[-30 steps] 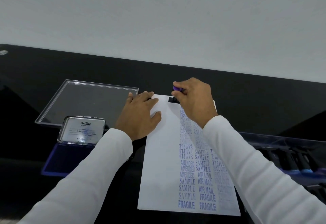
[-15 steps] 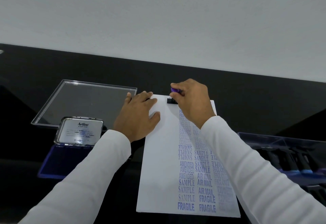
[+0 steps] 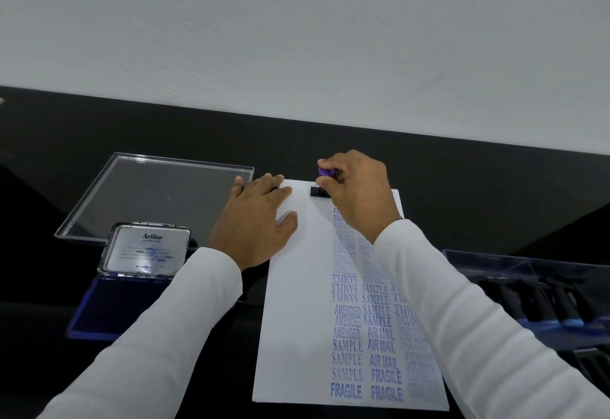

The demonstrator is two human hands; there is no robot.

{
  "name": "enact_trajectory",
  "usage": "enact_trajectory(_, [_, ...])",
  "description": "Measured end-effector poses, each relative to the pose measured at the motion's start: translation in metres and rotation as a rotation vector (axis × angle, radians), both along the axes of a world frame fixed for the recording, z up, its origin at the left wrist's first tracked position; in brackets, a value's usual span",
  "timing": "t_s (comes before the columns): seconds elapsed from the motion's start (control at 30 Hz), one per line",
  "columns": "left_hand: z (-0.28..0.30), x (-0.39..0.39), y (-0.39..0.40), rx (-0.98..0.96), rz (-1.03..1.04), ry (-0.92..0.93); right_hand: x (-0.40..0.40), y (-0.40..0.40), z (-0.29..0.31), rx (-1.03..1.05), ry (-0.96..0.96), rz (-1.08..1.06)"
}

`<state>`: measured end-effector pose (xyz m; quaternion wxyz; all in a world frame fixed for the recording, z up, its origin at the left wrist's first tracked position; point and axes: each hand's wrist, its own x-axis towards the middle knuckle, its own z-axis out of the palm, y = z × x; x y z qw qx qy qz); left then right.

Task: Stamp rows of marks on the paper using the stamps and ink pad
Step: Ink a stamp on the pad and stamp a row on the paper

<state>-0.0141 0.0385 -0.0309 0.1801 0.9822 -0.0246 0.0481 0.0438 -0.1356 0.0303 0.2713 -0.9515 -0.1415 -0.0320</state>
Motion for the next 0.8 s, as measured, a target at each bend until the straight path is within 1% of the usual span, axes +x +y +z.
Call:
enact_trajectory(0.33, [-0.0007, 0.0002, -0.0016, -0.01, 0.006, -0.02, 0.0021, -0.0026, -0.0048, 0.046, -0.021, 0.011])
enact_trajectory(0.8, [-0.0009, 0.0003, -0.0019, -0.002, 0.01, -0.017, 0.0045, -0.004, -0.0066, 0.045, -0.049, 0.017])
